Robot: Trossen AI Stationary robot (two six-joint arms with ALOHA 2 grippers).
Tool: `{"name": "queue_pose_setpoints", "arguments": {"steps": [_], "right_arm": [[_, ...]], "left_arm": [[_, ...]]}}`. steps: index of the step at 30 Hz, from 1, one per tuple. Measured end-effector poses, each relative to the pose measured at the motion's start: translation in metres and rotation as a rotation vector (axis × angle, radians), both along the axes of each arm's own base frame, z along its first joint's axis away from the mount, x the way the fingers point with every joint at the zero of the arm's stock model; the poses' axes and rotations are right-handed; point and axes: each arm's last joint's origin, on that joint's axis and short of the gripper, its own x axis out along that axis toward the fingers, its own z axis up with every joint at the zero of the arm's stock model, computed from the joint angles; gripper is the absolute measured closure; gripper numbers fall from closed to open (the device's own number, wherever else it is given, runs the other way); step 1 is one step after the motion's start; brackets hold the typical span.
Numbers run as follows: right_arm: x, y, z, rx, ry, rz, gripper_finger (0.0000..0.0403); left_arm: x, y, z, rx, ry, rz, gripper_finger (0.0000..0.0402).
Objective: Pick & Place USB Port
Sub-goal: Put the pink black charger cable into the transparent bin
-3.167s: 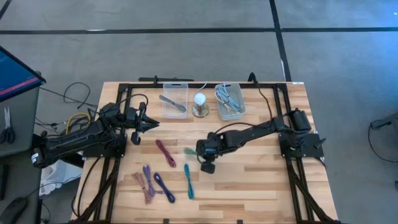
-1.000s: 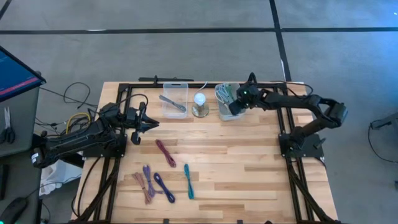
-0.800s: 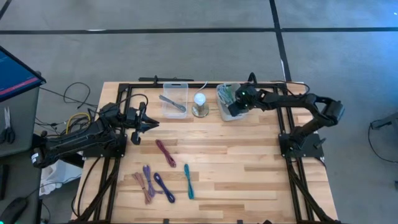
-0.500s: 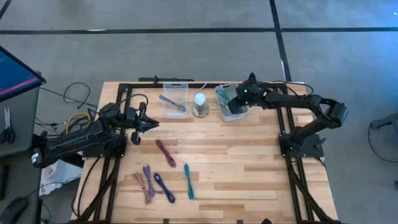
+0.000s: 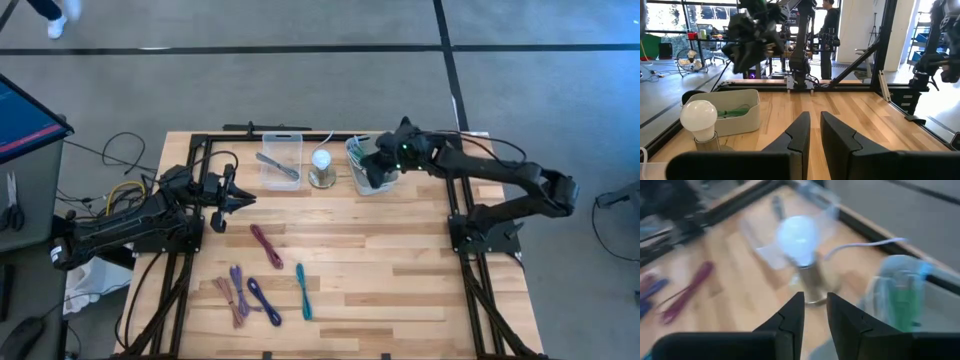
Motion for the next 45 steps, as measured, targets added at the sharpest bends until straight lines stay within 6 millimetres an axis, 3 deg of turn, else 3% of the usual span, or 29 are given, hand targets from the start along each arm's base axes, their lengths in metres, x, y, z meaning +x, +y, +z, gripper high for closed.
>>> {"name": "queue_pose_setpoints", "arguments": {"steps": [5,11,19,23,27,35,45], "right_arm": [[0.006,0.014,0.000,0.022,-0.014,0.093,0.0327],[0.018,0.016,-0.007,0.003,-0.022,0.129,0.0327],[0.031,0.032,-0.005,-0.201,-0.024,0.304,0.0327],[0.030,0.040,0.000,-0.239,-0.031,0.344,0.0327],[0.017,0.045,0.004,-0.264,0.043,0.357,0.0327],[-0.020,0.052,0.005,-0.300,0.094,0.291,0.0327],[-0.071,0.066,-0.028,-0.301,-0.075,0.192,0.0327]], "left_arm": [[0.000,0.000,0.000,0.000,-0.001,0.000,0.0357],[0.000,0.000,0.001,-0.029,-0.003,-0.002,0.0357],[0.000,-0.002,0.009,0.058,-0.015,-0.075,0.0357],[0.001,-0.001,0.010,0.042,0.094,-0.062,0.0357],[0.002,0.001,0.004,0.042,0.190,0.002,0.0357],[0.001,0.001,0.006,0.084,0.171,0.007,0.0357],[0.002,0.002,0.005,0.023,0.181,0.018,0.0357]]}}
